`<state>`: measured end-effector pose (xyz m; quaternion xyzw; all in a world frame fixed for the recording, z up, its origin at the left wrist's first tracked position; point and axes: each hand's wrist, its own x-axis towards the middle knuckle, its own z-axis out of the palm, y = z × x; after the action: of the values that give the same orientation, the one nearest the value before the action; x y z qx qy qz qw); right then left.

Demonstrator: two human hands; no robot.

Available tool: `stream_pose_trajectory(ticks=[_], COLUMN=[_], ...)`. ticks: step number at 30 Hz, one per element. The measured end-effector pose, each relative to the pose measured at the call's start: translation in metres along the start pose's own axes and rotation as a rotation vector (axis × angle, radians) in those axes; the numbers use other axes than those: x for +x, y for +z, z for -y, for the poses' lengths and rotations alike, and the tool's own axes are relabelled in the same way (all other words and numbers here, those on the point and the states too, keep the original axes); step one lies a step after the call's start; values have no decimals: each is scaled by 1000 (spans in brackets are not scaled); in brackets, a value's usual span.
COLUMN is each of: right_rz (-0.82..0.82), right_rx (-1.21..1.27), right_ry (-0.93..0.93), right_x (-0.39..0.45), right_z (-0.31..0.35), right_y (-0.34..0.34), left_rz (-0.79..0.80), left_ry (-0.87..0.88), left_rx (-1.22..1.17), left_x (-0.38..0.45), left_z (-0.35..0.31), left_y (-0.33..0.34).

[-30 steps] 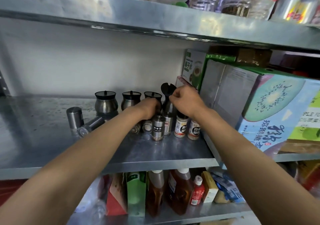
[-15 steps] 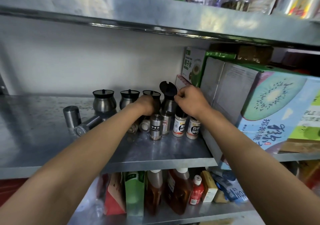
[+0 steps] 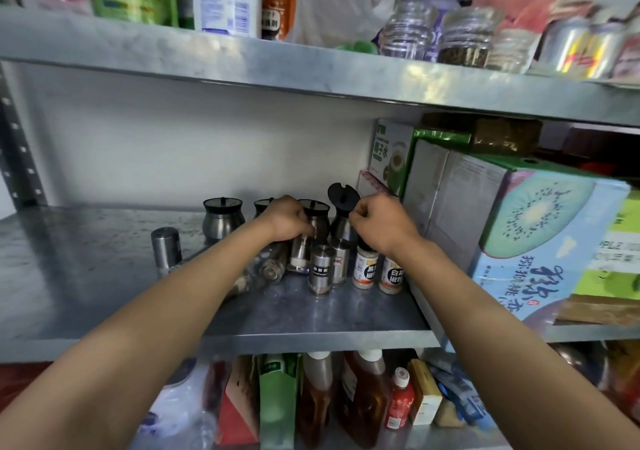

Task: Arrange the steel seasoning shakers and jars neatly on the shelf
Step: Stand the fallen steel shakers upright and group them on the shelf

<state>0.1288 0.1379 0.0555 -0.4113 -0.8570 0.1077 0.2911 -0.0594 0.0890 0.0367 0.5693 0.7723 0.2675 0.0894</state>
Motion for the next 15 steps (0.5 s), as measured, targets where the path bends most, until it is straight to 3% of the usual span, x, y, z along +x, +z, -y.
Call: stream_pose_trajectory(ticks=[15], right_rz=[3], right_rx=[-7], right_ry=[0], right_x=[-12], right_z=[9], right_y=[-10], left_rz=[-43], left_ry=[72], left_rx=[-95], left_x=[-18], left_z=[-4], left_y=[6])
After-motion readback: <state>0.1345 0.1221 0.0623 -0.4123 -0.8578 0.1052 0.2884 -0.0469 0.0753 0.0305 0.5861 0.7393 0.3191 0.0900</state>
